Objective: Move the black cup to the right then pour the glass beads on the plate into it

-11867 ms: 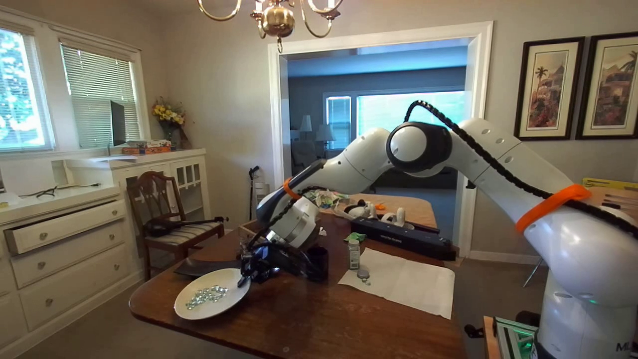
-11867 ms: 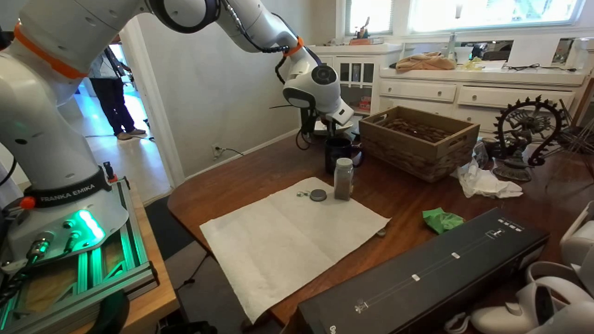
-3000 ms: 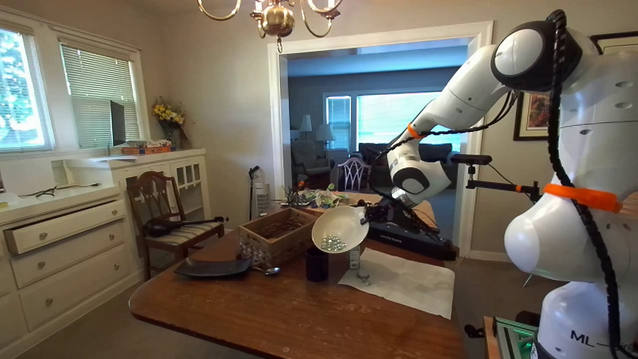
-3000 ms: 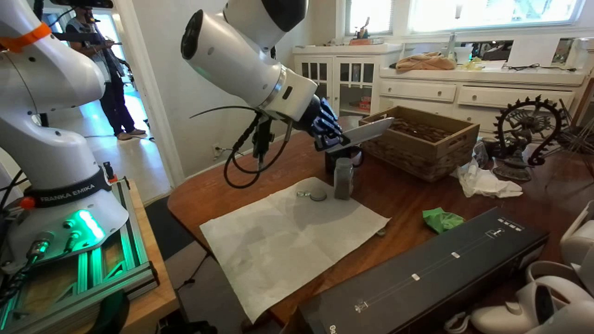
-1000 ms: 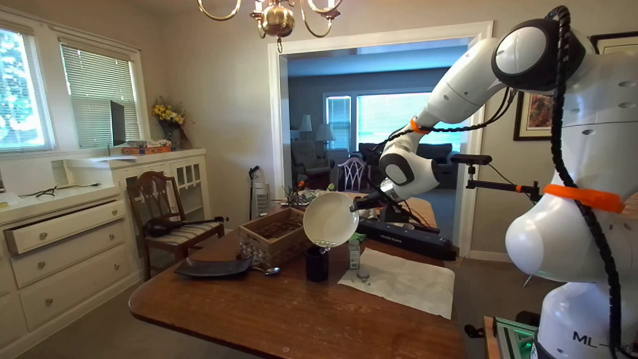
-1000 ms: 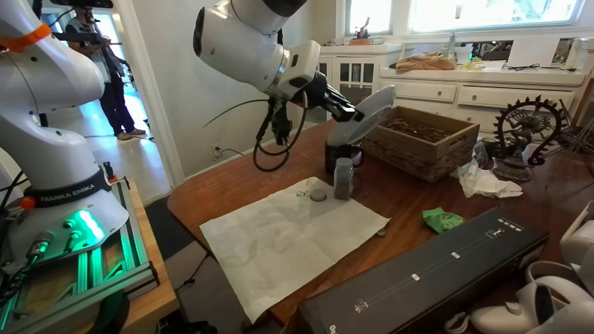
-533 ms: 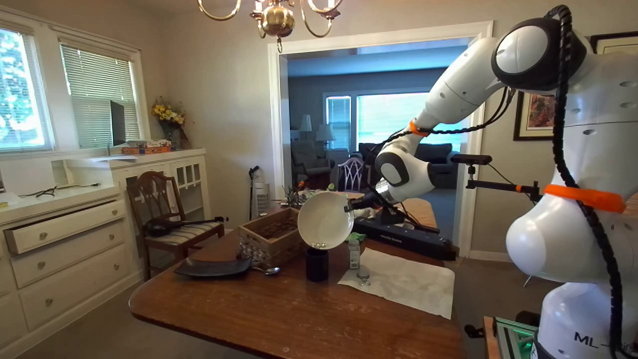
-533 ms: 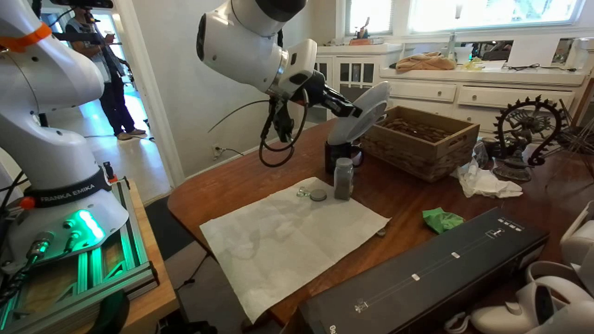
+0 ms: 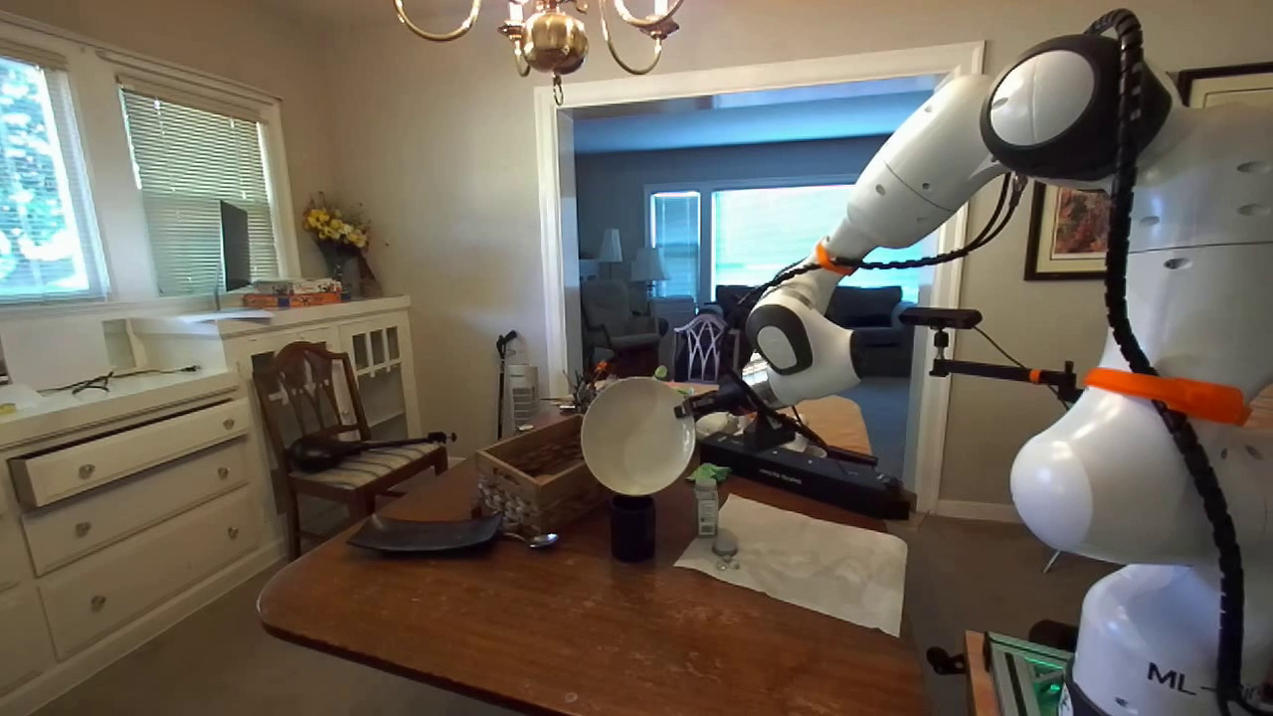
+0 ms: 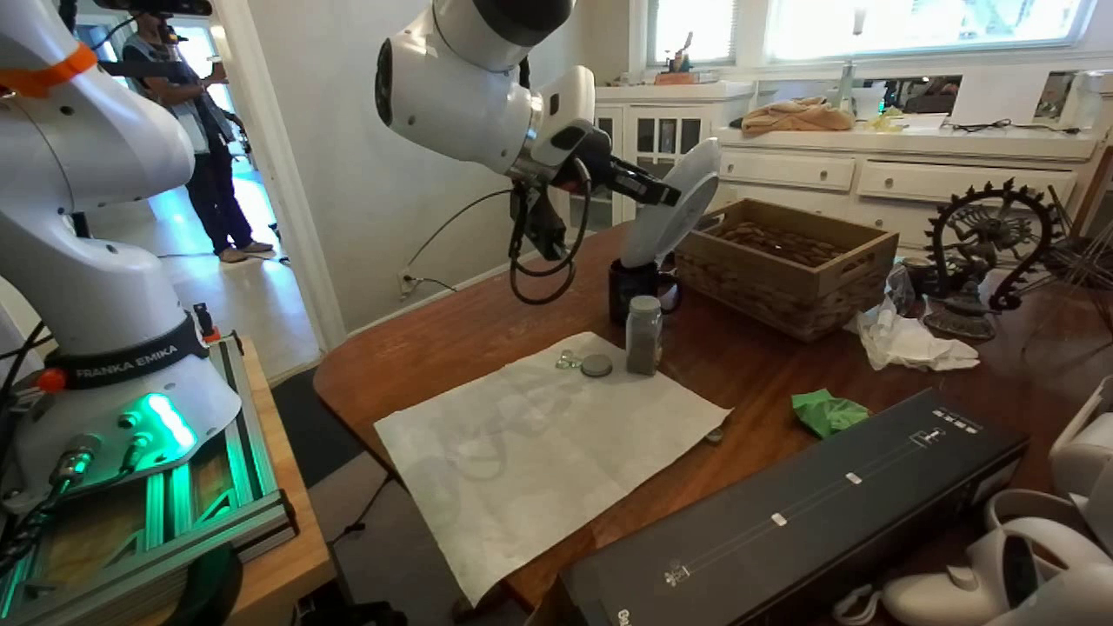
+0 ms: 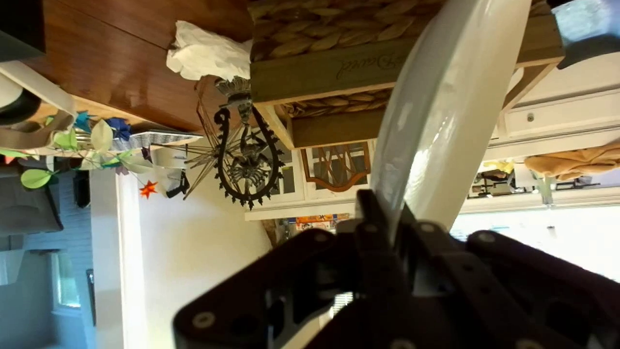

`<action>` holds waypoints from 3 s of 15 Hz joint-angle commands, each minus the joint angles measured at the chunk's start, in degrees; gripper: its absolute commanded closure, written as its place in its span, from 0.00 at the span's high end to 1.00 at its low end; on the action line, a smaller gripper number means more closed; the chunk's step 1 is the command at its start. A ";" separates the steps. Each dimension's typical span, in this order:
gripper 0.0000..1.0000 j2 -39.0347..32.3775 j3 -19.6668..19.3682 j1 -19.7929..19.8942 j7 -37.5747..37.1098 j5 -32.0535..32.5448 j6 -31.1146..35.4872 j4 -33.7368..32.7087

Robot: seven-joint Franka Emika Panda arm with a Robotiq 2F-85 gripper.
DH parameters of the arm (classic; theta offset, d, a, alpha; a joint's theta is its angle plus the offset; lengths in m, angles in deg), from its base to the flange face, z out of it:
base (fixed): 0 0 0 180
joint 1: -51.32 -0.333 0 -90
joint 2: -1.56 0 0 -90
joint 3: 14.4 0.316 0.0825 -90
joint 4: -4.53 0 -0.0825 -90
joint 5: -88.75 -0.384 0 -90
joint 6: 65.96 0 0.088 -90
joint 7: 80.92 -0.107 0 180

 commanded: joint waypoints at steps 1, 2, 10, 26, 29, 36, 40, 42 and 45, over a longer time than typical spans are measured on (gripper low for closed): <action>0.02 2.34 -0.53 -0.02 3.84 -1.26 -5.62 2.15; 0.02 2.03 -0.48 -0.04 3.70 -1.26 -5.63 2.16; 0.02 4.12 -16.06 -15.60 -25.00 1.82 1.76 -0.74; 0.08 1.98 -33.92 -39.07 -75.04 31.90 -15.08 6.93; 0.08 1.84 -37.41 -42.78 -78.99 34.70 -15.70 7.53; 0.02 1.83 -37.79 -42.82 -79.55 34.99 -15.95 7.53; 0.02 -3.80 -43.95 -48.84 -87.02 40.28 -14.48 3.23; 0.02 -6.99 -45.56 -51.63 -90.34 42.12 -12.47 1.01; 0.02 -10.84 -46.64 -54.97 -93.22 44.49 -11.26 -1.16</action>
